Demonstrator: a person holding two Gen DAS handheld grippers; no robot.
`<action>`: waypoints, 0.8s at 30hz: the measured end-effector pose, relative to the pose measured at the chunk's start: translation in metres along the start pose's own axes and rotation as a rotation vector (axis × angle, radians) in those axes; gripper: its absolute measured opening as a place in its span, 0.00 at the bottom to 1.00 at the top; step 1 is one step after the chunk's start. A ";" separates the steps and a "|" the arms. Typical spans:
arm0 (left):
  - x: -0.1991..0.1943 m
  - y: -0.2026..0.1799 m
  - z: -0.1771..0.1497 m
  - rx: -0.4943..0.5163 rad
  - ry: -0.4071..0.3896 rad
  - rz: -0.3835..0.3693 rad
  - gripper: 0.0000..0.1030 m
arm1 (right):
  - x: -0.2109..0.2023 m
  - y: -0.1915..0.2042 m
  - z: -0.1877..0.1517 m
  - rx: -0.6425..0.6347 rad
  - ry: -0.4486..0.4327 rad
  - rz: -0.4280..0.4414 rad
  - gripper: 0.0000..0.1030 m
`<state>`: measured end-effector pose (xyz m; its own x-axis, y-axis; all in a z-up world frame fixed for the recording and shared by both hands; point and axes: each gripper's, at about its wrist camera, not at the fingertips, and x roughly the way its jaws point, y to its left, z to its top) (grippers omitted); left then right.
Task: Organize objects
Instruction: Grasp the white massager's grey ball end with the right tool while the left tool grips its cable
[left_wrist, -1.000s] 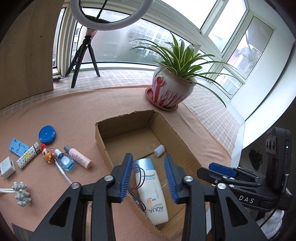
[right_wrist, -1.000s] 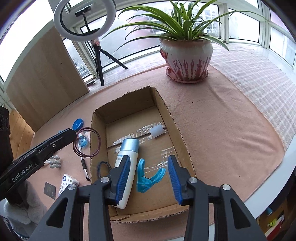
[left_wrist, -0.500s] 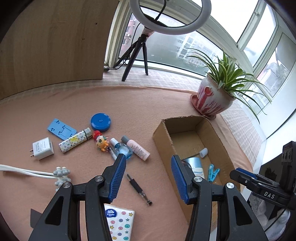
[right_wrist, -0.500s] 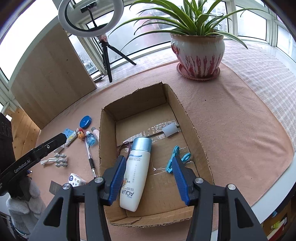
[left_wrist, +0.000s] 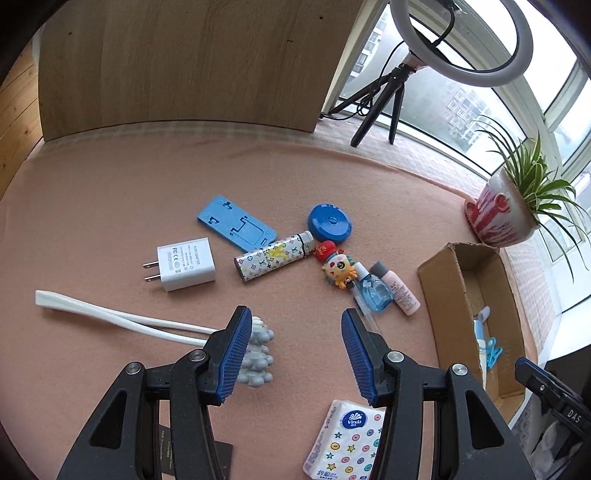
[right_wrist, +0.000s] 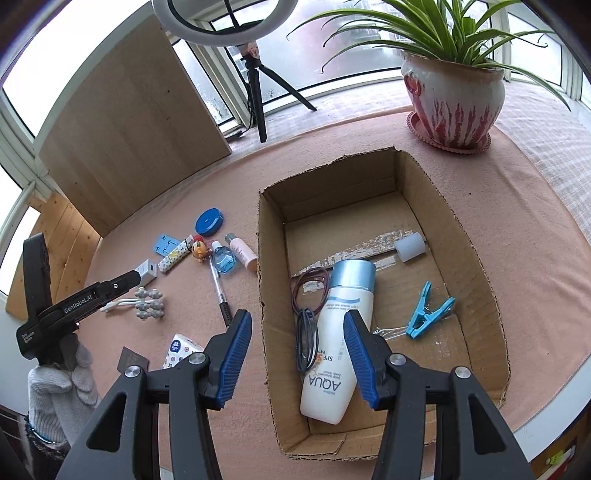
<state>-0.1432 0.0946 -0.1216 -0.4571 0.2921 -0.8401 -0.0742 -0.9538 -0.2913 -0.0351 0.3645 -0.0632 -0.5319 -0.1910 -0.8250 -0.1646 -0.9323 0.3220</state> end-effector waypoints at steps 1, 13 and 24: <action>0.003 0.002 0.001 -0.001 0.006 0.004 0.53 | 0.001 0.002 -0.001 -0.001 0.004 0.002 0.46; 0.010 0.024 -0.018 0.025 0.069 0.037 0.53 | 0.017 0.036 -0.006 -0.045 0.043 0.034 0.47; -0.027 0.089 -0.059 -0.142 0.025 0.058 0.52 | 0.057 0.119 0.004 -0.247 0.127 0.132 0.47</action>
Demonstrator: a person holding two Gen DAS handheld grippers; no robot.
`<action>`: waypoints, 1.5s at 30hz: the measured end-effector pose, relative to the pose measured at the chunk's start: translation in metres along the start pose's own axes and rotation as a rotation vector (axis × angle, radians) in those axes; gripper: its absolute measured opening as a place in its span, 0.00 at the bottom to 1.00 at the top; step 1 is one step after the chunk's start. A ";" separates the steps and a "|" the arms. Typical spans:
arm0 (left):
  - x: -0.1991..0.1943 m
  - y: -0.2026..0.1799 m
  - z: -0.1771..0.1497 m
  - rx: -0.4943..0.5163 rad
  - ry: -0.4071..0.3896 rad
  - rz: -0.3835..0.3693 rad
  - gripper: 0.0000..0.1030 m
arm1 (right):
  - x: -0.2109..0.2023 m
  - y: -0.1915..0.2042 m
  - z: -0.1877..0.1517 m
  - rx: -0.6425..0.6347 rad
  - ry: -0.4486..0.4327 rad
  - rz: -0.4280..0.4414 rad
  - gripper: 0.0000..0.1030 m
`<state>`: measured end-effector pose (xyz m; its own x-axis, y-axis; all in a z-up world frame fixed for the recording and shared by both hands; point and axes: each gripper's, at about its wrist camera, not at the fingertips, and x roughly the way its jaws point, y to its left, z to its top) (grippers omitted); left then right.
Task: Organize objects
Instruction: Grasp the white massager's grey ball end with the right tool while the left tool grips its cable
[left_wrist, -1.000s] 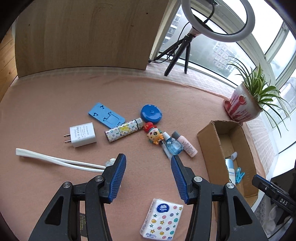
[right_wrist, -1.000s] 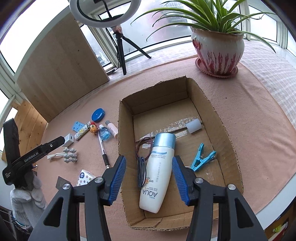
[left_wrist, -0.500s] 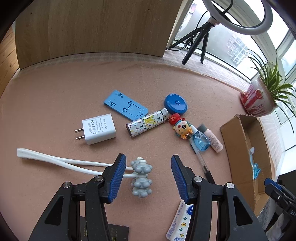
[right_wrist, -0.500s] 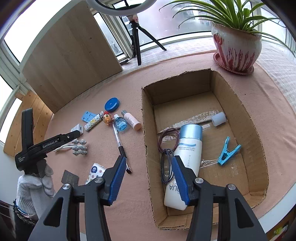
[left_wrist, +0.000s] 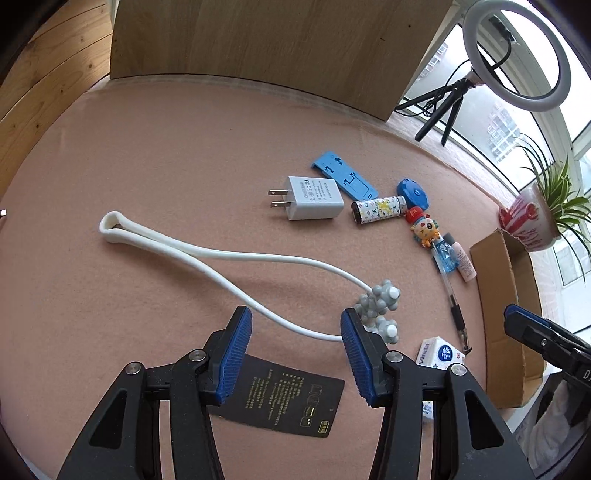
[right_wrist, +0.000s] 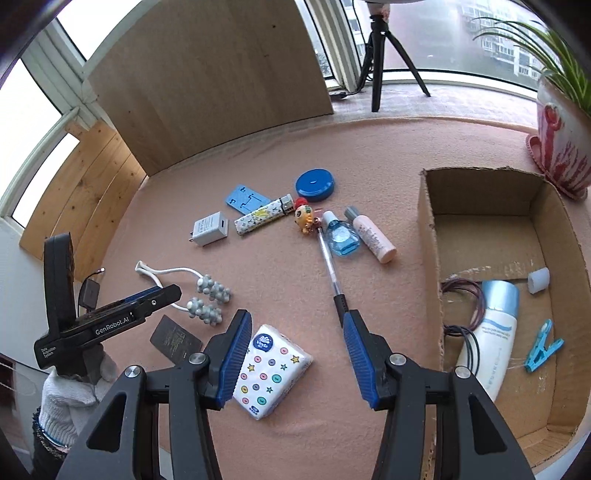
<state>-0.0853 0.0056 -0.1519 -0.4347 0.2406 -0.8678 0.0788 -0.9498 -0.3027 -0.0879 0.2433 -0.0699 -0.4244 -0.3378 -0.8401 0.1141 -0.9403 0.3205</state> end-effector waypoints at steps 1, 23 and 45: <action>-0.002 0.004 -0.002 -0.011 -0.003 0.001 0.52 | 0.009 0.008 0.005 -0.024 0.018 0.014 0.47; 0.006 0.039 -0.002 -0.135 0.019 -0.071 0.45 | 0.131 0.087 0.054 -0.186 0.343 0.159 0.39; 0.011 0.043 -0.012 -0.105 0.038 -0.067 0.31 | 0.125 0.100 0.003 -0.184 0.348 0.192 0.36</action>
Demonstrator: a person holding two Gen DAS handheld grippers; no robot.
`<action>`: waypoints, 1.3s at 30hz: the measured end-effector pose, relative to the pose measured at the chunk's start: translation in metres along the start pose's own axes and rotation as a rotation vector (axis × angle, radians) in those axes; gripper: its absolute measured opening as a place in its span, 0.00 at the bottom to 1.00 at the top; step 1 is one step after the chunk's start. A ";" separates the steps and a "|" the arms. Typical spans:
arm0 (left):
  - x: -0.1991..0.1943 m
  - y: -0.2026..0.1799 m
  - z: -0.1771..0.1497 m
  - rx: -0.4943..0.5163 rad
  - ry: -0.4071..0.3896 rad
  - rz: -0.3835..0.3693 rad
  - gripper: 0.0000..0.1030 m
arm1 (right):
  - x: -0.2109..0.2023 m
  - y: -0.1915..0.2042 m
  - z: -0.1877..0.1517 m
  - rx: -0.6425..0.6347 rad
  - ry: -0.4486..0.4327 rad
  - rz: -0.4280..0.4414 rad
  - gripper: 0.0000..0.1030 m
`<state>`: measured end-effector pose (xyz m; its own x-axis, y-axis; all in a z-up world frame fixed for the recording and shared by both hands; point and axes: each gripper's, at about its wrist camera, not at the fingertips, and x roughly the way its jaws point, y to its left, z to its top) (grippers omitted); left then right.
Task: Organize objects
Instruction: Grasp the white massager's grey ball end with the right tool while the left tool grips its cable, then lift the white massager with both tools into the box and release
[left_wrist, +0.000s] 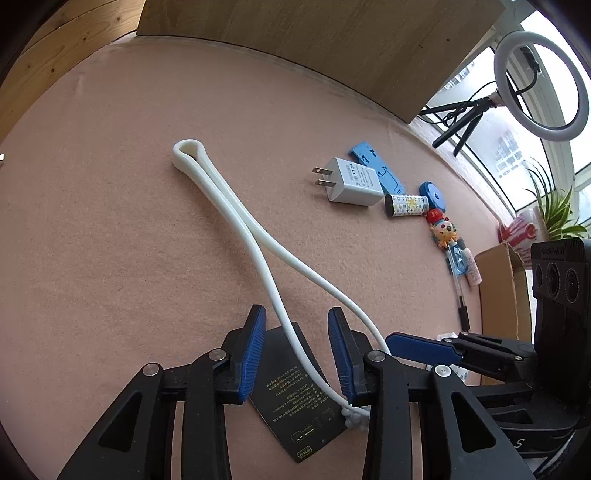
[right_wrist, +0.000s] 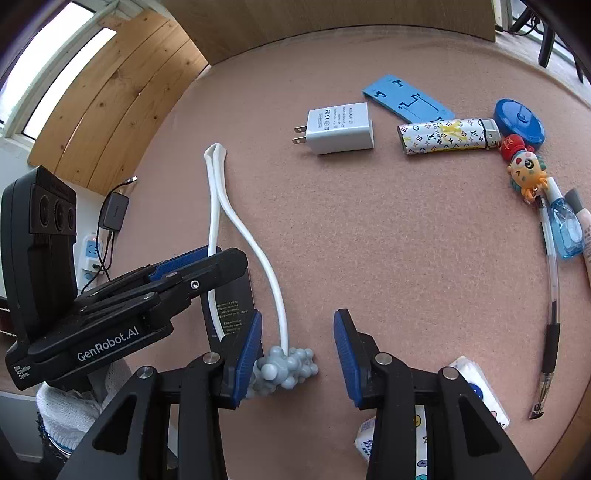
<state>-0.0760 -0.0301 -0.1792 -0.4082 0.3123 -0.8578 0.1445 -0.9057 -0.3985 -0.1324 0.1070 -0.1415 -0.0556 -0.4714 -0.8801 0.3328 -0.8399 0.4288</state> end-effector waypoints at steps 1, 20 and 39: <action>0.000 -0.001 -0.001 0.004 -0.005 0.004 0.26 | 0.002 0.001 0.000 -0.010 0.008 0.003 0.34; -0.027 -0.069 0.000 0.105 -0.087 -0.080 0.13 | -0.047 -0.007 -0.024 -0.007 -0.145 -0.029 0.13; 0.009 -0.274 -0.031 0.422 -0.014 -0.289 0.13 | -0.171 -0.111 -0.116 0.256 -0.381 -0.151 0.13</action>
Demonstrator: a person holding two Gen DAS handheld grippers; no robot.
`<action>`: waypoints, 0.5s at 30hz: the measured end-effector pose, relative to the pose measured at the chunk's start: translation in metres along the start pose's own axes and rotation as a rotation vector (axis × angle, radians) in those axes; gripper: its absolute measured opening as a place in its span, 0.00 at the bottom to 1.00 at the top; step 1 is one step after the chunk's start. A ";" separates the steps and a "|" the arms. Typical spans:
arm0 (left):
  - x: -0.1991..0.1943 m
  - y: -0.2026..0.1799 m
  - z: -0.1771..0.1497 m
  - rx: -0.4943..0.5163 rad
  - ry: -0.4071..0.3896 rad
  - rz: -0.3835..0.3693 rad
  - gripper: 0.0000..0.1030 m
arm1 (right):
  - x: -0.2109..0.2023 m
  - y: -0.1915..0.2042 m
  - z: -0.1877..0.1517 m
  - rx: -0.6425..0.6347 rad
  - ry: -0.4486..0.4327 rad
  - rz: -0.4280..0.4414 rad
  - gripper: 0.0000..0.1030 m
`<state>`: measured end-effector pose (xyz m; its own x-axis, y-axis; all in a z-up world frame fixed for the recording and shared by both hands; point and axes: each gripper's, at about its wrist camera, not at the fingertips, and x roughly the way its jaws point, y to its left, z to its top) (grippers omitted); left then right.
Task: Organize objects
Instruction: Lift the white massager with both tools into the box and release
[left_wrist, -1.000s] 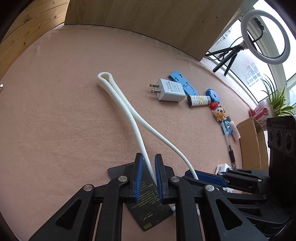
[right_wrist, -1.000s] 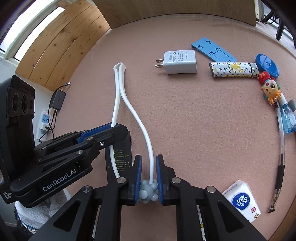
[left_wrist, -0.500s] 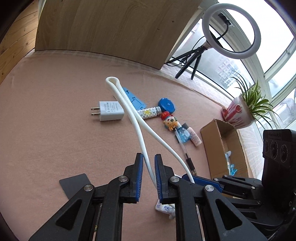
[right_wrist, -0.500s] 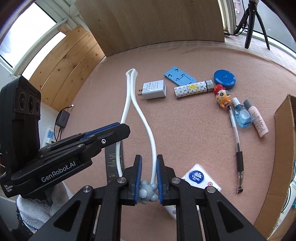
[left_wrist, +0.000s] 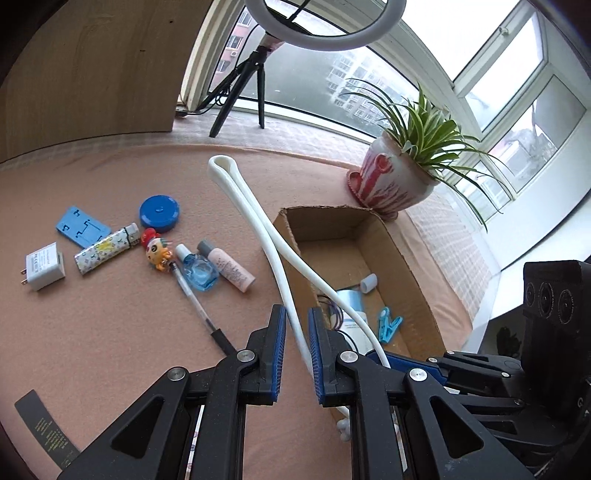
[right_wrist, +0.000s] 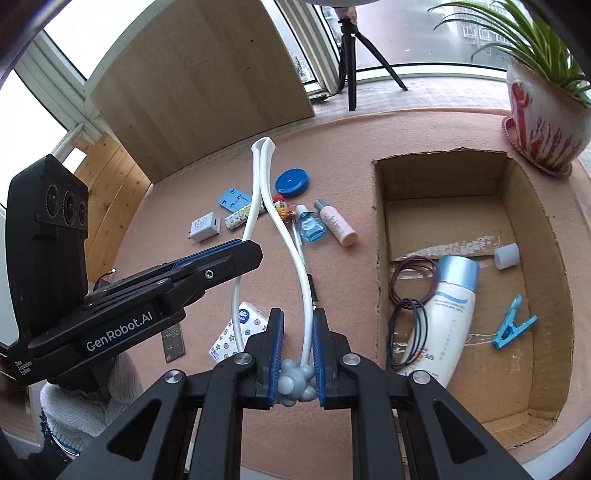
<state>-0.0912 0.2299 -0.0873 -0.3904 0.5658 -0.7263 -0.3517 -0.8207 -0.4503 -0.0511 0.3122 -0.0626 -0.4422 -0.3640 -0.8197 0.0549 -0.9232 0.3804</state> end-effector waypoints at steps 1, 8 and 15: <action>0.006 -0.009 0.001 0.013 0.007 -0.010 0.13 | -0.005 -0.008 -0.001 0.014 -0.008 -0.010 0.13; 0.044 -0.056 0.005 0.077 0.046 -0.053 0.13 | -0.035 -0.058 -0.008 0.103 -0.052 -0.067 0.13; 0.073 -0.084 0.009 0.112 0.075 -0.069 0.13 | -0.050 -0.094 -0.014 0.154 -0.072 -0.098 0.13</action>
<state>-0.0979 0.3406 -0.0982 -0.2986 0.6093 -0.7345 -0.4694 -0.7639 -0.4429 -0.0212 0.4154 -0.0634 -0.5018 -0.2587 -0.8254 -0.1265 -0.9220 0.3659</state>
